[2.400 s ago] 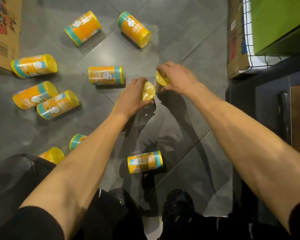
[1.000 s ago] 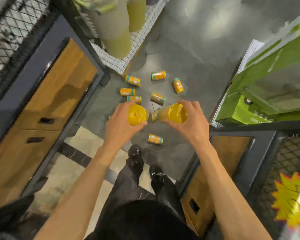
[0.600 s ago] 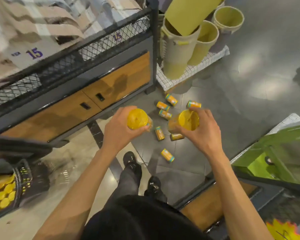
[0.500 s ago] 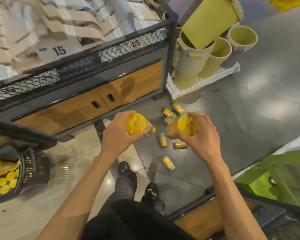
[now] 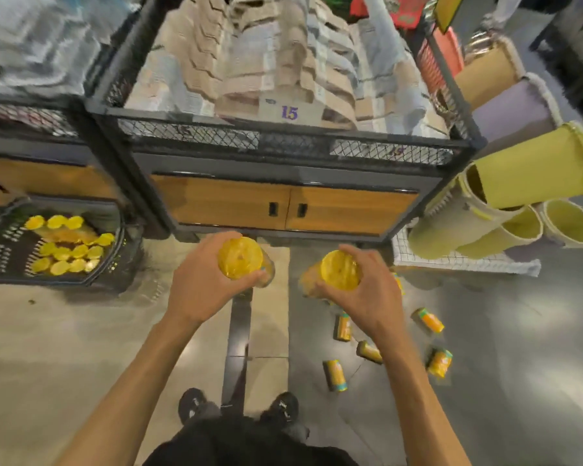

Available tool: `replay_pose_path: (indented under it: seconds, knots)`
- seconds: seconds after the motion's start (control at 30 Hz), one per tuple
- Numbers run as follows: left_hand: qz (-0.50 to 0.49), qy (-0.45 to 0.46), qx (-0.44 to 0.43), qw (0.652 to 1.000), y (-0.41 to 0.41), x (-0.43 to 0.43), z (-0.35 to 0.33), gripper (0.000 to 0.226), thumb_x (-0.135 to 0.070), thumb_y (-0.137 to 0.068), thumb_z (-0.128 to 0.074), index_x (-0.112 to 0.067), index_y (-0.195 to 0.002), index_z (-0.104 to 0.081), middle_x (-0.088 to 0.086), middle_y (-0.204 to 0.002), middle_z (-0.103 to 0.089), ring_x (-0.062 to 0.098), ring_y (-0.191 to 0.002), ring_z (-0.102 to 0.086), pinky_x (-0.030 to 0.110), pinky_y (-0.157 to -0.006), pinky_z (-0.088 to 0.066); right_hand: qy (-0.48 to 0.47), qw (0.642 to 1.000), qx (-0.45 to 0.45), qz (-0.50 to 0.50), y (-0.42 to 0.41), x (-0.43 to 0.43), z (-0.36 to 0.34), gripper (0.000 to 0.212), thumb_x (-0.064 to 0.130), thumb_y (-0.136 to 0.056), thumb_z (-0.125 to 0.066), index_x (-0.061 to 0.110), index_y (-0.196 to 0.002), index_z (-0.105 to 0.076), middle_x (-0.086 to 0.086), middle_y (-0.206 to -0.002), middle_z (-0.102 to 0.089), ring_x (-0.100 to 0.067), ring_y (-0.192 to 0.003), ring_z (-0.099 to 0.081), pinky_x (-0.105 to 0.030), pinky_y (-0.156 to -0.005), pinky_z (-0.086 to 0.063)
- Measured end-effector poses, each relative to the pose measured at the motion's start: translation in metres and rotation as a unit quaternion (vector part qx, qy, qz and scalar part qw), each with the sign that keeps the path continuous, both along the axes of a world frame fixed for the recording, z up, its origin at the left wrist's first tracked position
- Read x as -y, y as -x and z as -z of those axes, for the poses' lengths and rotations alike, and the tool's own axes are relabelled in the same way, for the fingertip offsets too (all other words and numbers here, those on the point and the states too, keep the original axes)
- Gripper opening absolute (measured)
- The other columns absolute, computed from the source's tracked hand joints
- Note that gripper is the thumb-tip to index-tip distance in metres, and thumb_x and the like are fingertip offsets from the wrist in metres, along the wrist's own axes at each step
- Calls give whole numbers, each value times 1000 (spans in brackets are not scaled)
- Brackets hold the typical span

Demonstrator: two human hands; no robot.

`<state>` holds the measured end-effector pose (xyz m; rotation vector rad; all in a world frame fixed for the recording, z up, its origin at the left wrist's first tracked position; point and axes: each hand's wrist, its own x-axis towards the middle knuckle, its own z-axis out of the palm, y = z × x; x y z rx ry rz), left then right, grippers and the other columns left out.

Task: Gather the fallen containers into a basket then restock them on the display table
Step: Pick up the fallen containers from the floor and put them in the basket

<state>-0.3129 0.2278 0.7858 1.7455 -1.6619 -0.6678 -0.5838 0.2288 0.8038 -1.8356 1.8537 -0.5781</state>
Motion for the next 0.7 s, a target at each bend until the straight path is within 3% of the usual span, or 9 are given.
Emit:
replay_pose_path:
  seconds: [0.1, 0.3, 0.5, 0.7]
  knots:
    - [-32, 23, 11, 999, -62, -6, -6, 72, -75, -61, -73, -41, -120, -51, -19, -112, -49, 9, -101, -52, 29, -80, -46, 11, 999, 2, -43, -59, 12, -10, 77, 60, -70, -78, 33, -136, -50, 11, -123, -52, -9, -109, -51, -26, -79, -41]
    - [-84, 64, 35, 994, -186, -26, -14, 80, -73, -62, -65, -25, -125, -57, -2, -120, -59, 18, -107, -56, 36, -86, -51, 23, 993, 11, -114, -186, 26, -15, 74, 56, -71, -80, 34, -135, -49, 11, -124, -53, -6, -108, -49, -27, -82, -43]
    - [-153, 61, 50, 985, -287, -55, -15, 76, -65, -65, -72, -21, -125, -58, -3, -123, -62, 16, -112, -57, 28, -89, -46, 20, 983, 24, -180, -297, 39, -9, 78, 60, -69, -79, 31, -135, -51, 10, -128, -55, -10, -113, -52, -33, -88, -49]
    - [-233, 31, 56, 970, -355, -78, -8, 75, -62, -65, -78, -28, -128, -55, -7, -126, -59, 16, -111, -57, 39, -83, -53, 2, 968, 20, -248, -382, 61, -12, 77, 57, -69, -81, 32, -135, -50, 9, -131, -55, -12, -115, -51, -34, -92, -48]
